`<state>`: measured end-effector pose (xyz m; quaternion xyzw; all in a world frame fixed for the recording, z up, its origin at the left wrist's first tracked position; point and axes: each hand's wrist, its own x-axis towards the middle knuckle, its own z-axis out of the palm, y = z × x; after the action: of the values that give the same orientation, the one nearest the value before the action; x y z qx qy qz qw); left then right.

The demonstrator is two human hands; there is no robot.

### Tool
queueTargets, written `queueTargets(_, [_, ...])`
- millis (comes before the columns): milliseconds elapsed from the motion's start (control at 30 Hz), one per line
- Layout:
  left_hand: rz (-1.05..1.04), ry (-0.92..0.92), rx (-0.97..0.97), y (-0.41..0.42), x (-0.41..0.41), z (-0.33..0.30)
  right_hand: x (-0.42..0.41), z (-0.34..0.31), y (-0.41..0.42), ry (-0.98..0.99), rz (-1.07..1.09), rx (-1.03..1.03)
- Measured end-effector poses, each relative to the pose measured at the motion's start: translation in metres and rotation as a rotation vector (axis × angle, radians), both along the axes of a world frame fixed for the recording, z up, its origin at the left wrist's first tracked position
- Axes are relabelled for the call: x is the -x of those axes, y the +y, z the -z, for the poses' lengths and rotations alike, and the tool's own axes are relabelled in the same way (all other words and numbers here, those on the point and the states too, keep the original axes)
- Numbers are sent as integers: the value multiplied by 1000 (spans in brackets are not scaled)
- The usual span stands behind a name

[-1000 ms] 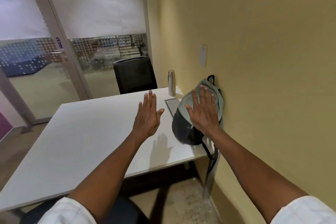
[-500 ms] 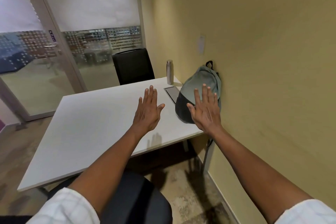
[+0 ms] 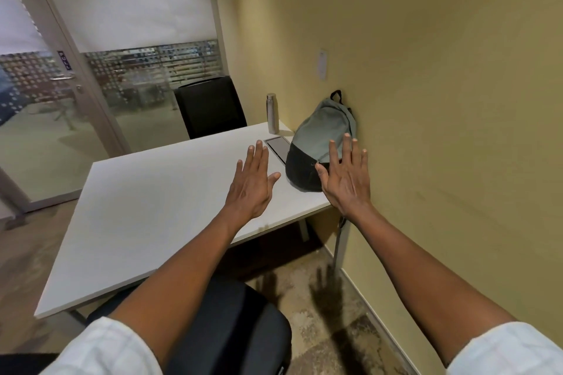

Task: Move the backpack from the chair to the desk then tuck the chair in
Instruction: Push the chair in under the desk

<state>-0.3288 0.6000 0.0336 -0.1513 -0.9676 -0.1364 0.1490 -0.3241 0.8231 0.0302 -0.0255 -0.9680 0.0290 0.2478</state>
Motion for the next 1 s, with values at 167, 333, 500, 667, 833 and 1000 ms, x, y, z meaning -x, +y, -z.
queueTargets(167, [75,13,-12,-36,-17,-6,-43,-3,-29,-3,72,-35])
queueTargets(333, [159,27,10,-73,-45,-10,-92,-8,-64,3,155,-33])
queueTargets(500, [200,9,-1,-112,-74,-14,-137,-6,-106,-9,207,-41])
queueTargets(667, [209,30,12,-138,-87,-21,-155,-11,-128,9,235,-53])
queueTargets(833, [213,45,8,-153,-97,-31,-164,-24,-142,10,234,-46])
queueTargets(1000, [221,50,-27,-164,-103,-39,-168,-35,-153,17,232,-60])
